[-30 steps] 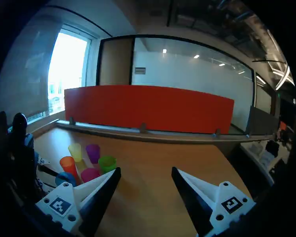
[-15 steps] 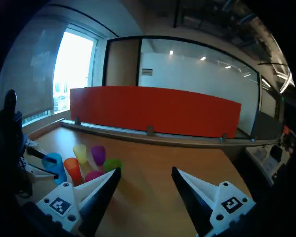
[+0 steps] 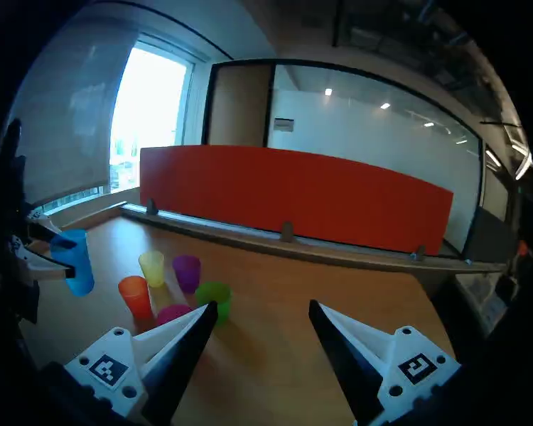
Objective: Pour water
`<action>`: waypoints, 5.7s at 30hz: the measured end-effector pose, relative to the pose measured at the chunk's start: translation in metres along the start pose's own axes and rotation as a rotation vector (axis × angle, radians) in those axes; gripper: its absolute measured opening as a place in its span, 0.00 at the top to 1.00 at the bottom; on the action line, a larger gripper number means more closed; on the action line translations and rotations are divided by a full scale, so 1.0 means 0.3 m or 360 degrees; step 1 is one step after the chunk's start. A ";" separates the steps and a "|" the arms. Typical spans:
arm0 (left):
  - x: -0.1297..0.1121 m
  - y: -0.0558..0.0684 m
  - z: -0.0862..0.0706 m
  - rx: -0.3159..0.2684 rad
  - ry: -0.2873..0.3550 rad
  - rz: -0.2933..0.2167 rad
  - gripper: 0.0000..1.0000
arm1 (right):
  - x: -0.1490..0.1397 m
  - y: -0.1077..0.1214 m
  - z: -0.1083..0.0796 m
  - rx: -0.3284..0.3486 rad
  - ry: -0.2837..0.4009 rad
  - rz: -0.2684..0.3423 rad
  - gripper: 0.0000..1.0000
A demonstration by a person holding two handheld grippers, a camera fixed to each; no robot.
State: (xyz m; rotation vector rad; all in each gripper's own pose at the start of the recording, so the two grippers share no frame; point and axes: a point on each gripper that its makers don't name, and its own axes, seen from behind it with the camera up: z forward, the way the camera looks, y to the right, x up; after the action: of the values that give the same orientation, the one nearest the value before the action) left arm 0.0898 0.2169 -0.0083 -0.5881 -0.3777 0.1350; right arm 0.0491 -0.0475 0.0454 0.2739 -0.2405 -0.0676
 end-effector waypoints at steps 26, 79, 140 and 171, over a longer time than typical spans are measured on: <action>-0.026 -0.068 -0.204 0.0244 -0.0038 -0.0127 0.16 | -0.089 -0.153 0.276 0.0438 -0.0174 -0.0256 0.00; -0.130 -0.155 -0.239 0.0406 -0.0123 -0.0254 0.16 | -0.325 -0.245 0.619 0.0741 -0.0678 -0.0287 0.01; -0.155 -0.170 -0.212 0.0406 -0.0161 -0.0257 0.16 | -0.367 -0.279 0.725 0.0771 -0.0606 -0.0282 0.12; 0.008 -0.141 -0.227 0.0320 -0.0021 -0.0160 0.16 | 0.089 -0.247 0.428 0.0668 -0.0168 -0.0142 0.12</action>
State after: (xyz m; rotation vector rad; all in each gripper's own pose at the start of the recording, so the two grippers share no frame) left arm 0.1188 0.1475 -0.0358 -0.3694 -0.4006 0.0793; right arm 0.0412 -0.1549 0.1511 0.6999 -0.3473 -0.1202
